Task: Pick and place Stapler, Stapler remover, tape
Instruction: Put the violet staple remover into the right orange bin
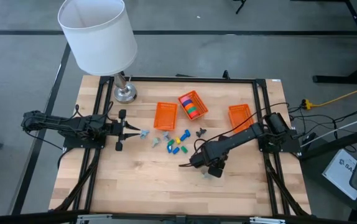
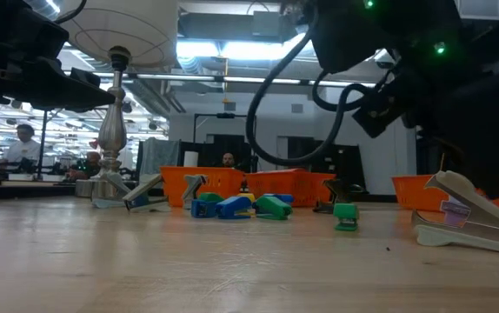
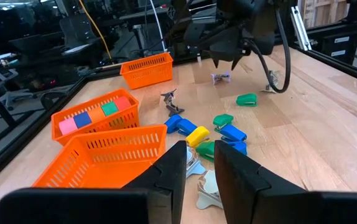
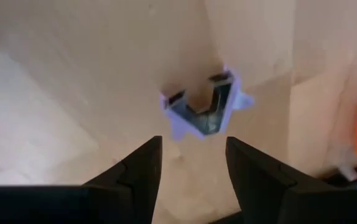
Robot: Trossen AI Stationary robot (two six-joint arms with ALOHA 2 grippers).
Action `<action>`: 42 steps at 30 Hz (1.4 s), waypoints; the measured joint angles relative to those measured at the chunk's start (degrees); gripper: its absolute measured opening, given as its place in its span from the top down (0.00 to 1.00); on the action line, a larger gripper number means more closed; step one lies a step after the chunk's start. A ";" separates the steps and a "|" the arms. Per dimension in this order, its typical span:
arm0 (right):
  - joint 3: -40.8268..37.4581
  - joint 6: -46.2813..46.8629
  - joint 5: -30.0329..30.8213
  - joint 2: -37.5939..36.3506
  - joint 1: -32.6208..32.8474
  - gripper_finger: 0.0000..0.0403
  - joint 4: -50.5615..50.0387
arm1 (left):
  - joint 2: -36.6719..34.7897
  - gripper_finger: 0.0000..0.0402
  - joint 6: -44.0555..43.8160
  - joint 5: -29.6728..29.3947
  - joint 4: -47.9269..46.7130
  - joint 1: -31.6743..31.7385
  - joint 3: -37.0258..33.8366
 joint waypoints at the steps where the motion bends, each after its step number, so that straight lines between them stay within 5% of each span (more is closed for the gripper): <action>1: 0.00 -0.44 0.73 0.00 0.00 0.55 0.32 | 0.00 0.81 0.00 0.00 0.00 0.01 -0.01; 18: 0.03 -2.21 1.70 0.00 1.00 0.57 2.54 | 0.02 0.80 0.00 0.00 0.00 -0.01 0.00; 28: -2.12 -1.31 1.08 0.00 1.27 0.78 3.50 | 0.02 0.80 0.00 0.00 0.00 -0.01 0.01; 42: -3.74 -1.09 0.15 -0.11 1.22 0.95 5.90 | 0.02 0.81 0.00 0.00 0.00 -0.01 0.01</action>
